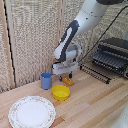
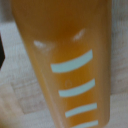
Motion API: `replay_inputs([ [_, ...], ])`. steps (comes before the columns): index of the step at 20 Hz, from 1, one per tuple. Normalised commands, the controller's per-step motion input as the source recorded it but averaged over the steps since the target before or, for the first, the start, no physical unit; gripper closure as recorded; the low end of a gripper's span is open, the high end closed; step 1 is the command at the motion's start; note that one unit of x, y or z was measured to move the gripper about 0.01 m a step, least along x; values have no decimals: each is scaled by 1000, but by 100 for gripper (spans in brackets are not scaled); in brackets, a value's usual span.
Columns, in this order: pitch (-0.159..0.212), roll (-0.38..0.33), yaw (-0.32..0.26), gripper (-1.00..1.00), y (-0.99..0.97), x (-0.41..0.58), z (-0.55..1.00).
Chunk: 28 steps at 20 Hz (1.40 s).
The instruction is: Kindly employ your clamp to softly take hold of the bread. Delicately rest it on the oven pan, verifying that it is even on the surface. Using your clamp and attentiveness, smoothly glide the pan into the oven and along the appropriate brackets, securing it in position.
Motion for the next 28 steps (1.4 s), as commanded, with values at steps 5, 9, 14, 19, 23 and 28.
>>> replay_inputs([
  [5,68,-21,45,-100,-108,0,-117],
  [9,44,-5,7,100,30,29,-3],
  [14,5,-8,-10,100,121,30,0],
  [19,-2,-21,0,100,222,113,-2],
  [23,-44,-1,-260,100,170,59,190],
  [28,0,-17,-334,100,1,58,676],
])
